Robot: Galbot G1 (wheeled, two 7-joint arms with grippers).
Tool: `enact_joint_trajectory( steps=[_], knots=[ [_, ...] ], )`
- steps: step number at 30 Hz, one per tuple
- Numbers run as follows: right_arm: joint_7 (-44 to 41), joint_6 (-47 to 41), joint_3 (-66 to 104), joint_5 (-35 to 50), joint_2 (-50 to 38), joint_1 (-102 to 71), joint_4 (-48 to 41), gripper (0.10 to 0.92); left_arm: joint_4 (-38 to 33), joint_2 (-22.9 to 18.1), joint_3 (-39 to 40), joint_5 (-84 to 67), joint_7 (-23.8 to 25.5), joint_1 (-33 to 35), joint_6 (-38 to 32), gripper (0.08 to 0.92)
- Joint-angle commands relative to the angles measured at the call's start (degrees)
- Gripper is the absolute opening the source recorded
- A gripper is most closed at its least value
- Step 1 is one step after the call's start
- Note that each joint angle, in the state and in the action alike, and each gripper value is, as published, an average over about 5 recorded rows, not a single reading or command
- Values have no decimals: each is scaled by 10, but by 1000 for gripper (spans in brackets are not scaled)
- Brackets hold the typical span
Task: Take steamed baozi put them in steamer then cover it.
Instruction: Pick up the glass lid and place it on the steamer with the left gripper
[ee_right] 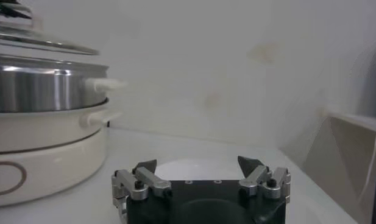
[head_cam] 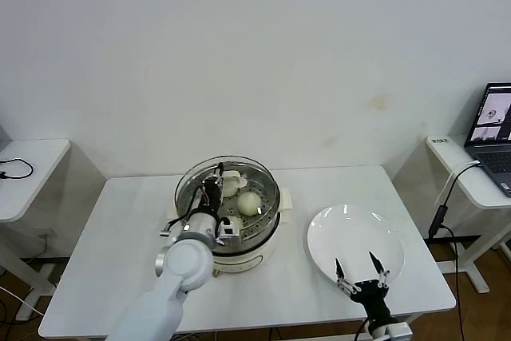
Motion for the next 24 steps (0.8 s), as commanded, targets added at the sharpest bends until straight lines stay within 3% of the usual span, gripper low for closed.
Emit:
enact_joint_trajectory(
  steps=[1,24],
  knots=[
    [0,1,-1,-2,0,-1,-2,823,10,-27,9,31,8,5,1,148],
    [-4,2,-8,0,-2,-7,0,823,10,-38,-11,33,-5,30,-17,148]
  ],
)
